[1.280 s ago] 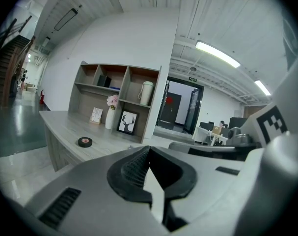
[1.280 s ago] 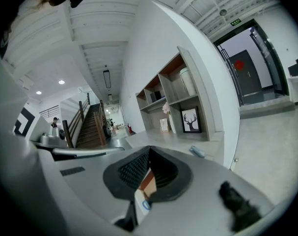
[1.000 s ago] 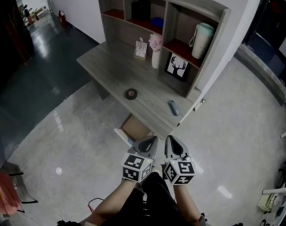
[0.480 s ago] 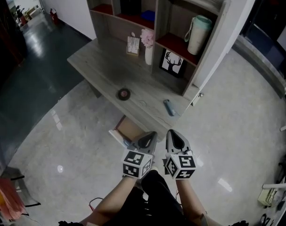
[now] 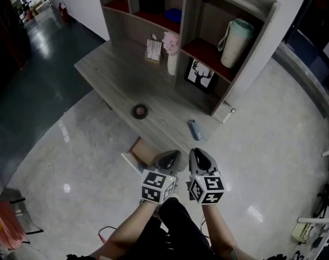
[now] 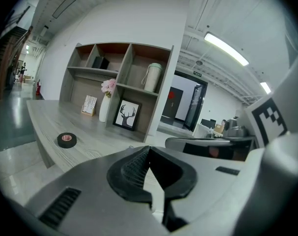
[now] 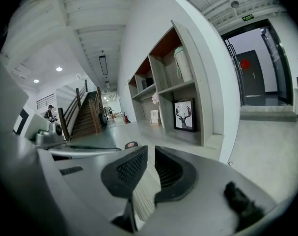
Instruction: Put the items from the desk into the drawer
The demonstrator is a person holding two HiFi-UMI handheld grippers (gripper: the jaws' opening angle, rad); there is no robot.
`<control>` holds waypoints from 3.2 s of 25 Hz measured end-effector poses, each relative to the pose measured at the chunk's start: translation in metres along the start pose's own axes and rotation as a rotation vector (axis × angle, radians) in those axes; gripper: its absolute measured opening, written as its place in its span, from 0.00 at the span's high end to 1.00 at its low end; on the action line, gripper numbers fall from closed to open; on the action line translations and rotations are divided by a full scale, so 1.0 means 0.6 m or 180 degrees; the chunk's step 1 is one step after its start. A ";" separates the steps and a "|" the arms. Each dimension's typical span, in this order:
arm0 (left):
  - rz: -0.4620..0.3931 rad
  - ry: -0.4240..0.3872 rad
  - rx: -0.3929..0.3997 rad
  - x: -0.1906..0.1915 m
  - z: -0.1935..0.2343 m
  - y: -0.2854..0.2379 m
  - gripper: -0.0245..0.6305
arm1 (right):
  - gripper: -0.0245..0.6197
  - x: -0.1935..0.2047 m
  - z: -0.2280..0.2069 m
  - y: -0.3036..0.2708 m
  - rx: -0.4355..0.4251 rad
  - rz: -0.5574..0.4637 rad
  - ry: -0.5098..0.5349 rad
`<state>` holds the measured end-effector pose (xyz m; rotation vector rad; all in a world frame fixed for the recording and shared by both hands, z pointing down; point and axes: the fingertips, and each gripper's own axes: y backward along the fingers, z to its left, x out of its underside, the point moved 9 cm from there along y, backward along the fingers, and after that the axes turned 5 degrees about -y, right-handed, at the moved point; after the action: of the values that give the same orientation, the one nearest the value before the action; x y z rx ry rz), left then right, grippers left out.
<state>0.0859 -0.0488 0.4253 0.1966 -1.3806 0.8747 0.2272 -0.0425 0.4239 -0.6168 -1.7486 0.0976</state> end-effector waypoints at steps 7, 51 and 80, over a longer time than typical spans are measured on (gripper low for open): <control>0.0067 0.0031 -0.0036 0.001 0.022 -0.049 0.95 | 0.78 0.001 -0.039 -0.050 -0.0012 0.0184 -0.0047; 0.0235 0.0437 -0.0409 0.052 0.084 -0.161 0.95 | 0.61 0.062 -0.177 -0.269 0.0102 0.1400 0.0644; 0.0164 0.0415 -0.0535 0.047 0.078 -0.073 0.95 | 0.76 0.038 -0.136 -0.209 0.0270 0.1025 0.0273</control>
<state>0.0761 -0.0950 0.4773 -0.0248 -1.3342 0.7954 0.2555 -0.1600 0.5144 -0.8240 -1.5429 0.3620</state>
